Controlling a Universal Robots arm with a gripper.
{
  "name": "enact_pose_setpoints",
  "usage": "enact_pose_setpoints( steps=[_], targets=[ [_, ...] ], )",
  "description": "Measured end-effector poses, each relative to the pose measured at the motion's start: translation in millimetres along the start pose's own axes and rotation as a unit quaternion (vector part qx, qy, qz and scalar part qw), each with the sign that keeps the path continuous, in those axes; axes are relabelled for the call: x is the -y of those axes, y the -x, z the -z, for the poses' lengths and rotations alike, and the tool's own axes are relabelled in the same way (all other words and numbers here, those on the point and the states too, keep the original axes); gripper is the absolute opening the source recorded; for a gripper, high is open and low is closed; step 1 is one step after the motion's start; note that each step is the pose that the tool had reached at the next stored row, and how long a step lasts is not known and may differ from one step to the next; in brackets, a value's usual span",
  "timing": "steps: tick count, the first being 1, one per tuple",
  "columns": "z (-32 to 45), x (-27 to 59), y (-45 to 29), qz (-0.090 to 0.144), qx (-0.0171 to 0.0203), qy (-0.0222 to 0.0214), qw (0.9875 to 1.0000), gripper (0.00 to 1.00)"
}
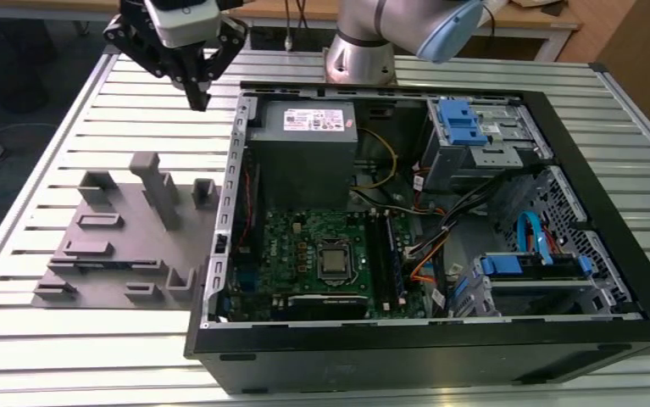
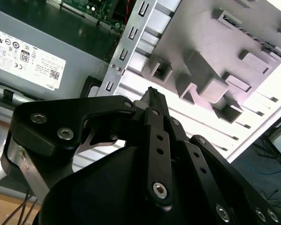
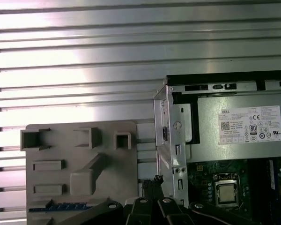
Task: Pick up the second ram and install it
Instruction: 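Reach for the second ram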
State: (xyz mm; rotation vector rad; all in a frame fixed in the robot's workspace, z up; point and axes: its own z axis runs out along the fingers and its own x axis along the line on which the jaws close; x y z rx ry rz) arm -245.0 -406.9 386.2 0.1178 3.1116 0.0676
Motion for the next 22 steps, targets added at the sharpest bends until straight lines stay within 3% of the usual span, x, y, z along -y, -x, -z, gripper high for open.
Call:
enact_pose_setpoints(
  steps=[5, 22],
  targets=[
    [-1.0, 8.3, -8.4, 0.0, 0.0, 0.0, 1.0, 0.07],
    [-4.4, 42.2, -51.2, 0.0, 0.0, 0.0, 1.0, 0.07]
  ],
)
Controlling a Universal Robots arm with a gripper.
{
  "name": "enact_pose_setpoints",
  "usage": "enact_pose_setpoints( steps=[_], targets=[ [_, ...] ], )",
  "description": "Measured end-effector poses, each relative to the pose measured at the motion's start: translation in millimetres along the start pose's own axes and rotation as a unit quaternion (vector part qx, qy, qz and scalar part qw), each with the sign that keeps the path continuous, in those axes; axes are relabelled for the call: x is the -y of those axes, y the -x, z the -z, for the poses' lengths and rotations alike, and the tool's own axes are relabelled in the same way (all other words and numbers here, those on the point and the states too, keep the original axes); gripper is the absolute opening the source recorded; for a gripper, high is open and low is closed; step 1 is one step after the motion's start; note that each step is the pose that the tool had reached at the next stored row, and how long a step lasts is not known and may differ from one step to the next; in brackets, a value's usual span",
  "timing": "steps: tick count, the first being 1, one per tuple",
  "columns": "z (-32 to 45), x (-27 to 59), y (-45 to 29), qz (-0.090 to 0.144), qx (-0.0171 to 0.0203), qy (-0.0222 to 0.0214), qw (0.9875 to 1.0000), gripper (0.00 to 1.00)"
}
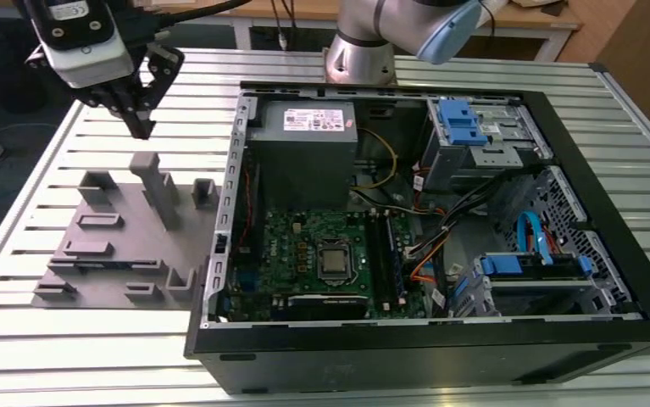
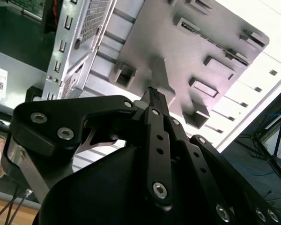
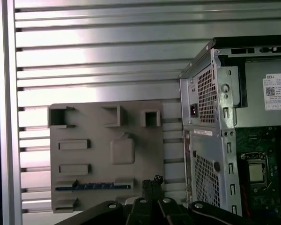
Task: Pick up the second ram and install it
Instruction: 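Reach for the second ram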
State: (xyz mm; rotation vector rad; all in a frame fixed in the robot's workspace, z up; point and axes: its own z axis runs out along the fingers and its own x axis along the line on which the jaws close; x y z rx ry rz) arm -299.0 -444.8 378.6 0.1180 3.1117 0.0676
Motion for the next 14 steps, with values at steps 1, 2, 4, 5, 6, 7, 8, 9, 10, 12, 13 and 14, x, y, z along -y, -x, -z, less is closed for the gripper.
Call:
enact_pose_setpoints(
  steps=[1, 2, 4, 5, 6, 7, 8, 9, 10, 12, 13, 14],
  targets=[
    [-0.3, 1.7, -2.2, 0.0, 0.0, 0.0, 1.0, 0.07],
    [-0.6, 3.4, -4.5, 0.0, 0.0, 0.0, 1.0, 0.07],
    [-1.2, 6.4, -8.8, 0.0, 0.0001, 0.0001, 1.0, 0.07],
    [-1.5, 7.8, -11.0, 0.0, 0.0, 0.0, 1.0, 0.07],
    [-1.7, 9.1, -13.1, 0.0, 0.0, 0.0, 1.0, 0.07],
    [-2.1, 10.4, -15.2, 0.0, 0.0, 0.0, 1.0, 0.07],
    [-2.5, 11.7, -17.3, 0.0, 0.0, 0.0, 1.0, 0.07],
    [-3.0, 12.8, -19.2, 0.0, 0.0, 0.0, 1.0, 0.07],
    [-3.6, 14.0, -21.1, 0.0, 0.0001, 0.0, 1.0, 0.07],
    [-4.7, 16.1, -24.4, 0.0, 0.0, 0.0, 1.0, 0.07],
    [-5.4, 17.2, -26.0, 0.0, 0.0001, 0.0, 1.0, 0.07],
    [-6.1, 18.4, -27.5, 0.0, 0.0, 0.0, 1.0, 0.07]
  ],
)
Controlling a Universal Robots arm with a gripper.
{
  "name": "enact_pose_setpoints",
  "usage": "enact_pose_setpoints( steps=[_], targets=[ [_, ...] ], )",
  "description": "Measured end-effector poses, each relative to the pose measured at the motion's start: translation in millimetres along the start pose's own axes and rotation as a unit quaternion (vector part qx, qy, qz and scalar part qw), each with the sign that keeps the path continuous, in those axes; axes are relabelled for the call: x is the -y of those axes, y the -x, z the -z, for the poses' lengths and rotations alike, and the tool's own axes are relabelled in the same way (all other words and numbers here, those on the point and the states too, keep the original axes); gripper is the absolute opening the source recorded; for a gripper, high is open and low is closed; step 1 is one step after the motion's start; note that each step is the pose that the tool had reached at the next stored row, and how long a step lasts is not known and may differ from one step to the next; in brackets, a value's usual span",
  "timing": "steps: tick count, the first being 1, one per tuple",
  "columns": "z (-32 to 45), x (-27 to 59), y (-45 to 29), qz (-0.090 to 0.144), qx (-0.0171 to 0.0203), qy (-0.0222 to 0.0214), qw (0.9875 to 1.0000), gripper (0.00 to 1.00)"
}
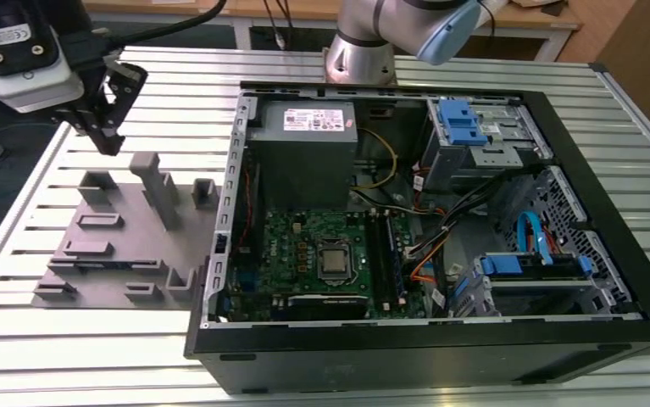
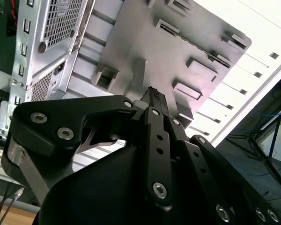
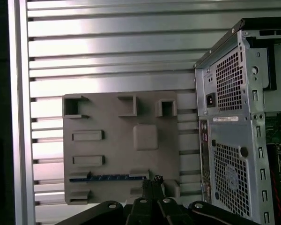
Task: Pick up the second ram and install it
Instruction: 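Reach for the second ram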
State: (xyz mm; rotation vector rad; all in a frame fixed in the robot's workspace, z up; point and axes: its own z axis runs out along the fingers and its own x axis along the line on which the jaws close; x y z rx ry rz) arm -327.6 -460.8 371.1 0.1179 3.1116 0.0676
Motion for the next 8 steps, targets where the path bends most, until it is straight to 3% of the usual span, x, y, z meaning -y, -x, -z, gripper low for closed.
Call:
enact_pose_setpoints(
  steps=[8],
  targets=[
    [-6.4, 9.8, -10.9, 0.0, 0.0, 0.0, 1.0, 0.07]
  ],
)
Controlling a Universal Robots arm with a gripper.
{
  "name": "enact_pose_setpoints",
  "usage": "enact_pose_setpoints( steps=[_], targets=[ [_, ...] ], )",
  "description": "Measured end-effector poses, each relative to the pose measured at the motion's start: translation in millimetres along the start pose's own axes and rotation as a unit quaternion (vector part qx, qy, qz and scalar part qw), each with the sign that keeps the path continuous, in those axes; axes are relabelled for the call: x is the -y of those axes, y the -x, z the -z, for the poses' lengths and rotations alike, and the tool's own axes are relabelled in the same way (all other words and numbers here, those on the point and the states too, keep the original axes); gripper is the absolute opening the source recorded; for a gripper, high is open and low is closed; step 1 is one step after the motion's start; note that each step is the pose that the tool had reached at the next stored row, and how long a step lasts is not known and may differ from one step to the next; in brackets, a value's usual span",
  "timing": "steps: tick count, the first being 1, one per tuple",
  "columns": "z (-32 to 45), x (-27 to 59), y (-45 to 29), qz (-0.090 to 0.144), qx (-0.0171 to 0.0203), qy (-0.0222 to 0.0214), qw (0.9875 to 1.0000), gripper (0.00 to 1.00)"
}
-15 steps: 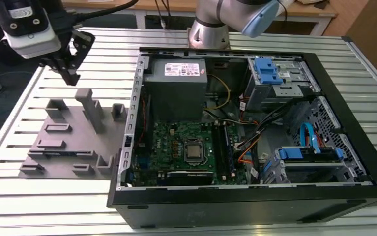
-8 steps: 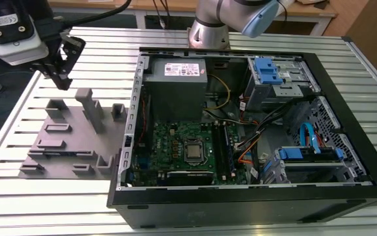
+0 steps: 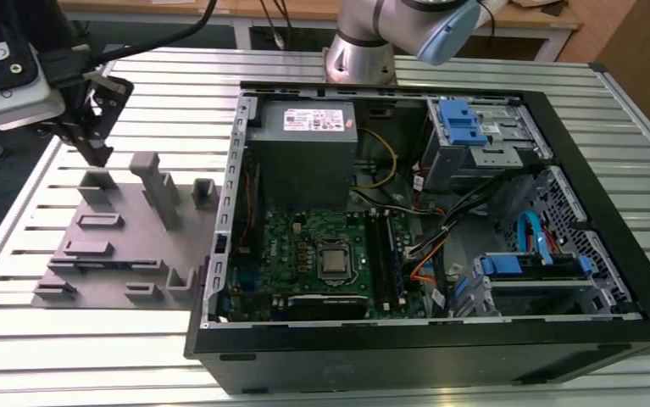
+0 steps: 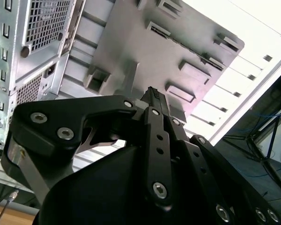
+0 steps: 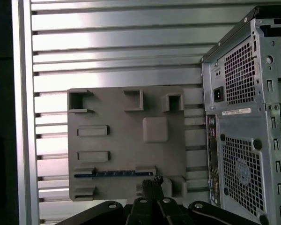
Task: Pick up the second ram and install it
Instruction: 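Reach for the second ram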
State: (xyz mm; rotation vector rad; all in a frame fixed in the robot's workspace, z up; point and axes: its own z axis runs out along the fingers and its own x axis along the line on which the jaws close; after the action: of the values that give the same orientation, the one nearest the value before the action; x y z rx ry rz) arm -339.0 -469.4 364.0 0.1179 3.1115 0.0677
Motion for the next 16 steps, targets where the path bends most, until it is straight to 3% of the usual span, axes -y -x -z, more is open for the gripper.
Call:
enact_pose_setpoints(
  steps=[16],
  targets=[
    [-13.1, 19.0, -17.6, 0.0, 0.0, 0.0, 1.0, 0.07]
  ],
)
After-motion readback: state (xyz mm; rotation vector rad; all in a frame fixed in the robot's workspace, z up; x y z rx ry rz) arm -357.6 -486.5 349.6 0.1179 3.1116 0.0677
